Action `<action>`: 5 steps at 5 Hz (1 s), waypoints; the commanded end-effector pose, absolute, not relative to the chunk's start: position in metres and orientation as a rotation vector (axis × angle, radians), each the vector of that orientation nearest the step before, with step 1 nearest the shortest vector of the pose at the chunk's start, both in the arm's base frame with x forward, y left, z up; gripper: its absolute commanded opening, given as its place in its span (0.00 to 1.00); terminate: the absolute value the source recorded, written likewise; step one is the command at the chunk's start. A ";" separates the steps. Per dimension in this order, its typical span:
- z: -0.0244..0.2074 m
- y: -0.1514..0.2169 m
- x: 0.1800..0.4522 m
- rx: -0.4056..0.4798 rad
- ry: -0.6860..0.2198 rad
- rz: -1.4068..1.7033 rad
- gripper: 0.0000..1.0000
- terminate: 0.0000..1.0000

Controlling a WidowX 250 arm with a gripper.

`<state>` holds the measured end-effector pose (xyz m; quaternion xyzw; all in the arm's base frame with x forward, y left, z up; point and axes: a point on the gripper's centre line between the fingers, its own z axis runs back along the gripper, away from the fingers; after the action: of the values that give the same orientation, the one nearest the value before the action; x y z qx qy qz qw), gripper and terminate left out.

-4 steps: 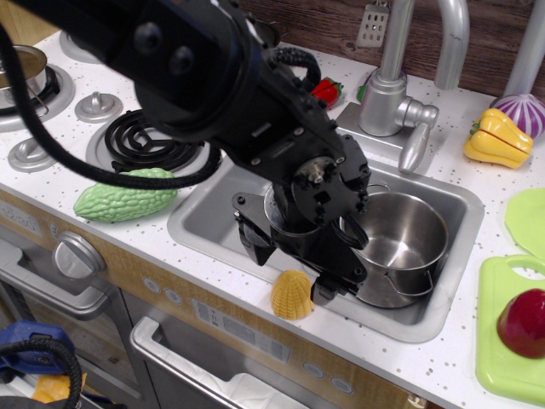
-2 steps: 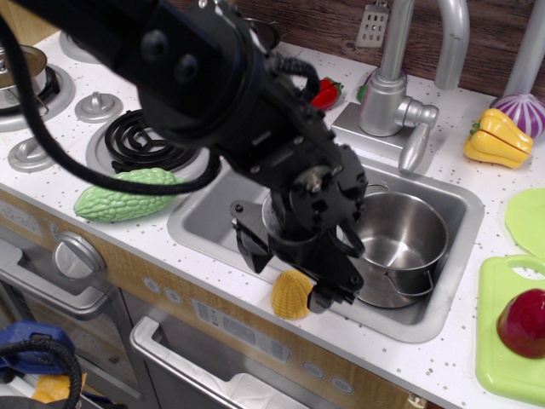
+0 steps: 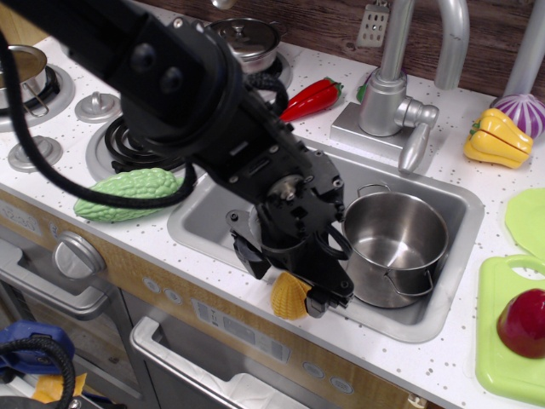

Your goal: Put corn in pot which is in sink

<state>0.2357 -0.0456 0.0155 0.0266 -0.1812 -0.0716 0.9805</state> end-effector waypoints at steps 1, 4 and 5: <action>0.015 -0.042 0.240 0.019 -0.398 -0.128 0.00 0.00; 0.033 -0.063 0.257 0.136 -0.506 -0.208 0.00 0.00; 0.048 -0.070 0.275 0.183 -0.538 -0.248 0.00 0.00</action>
<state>0.2837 -0.0727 0.0457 0.0947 -0.2546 -0.1333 0.9531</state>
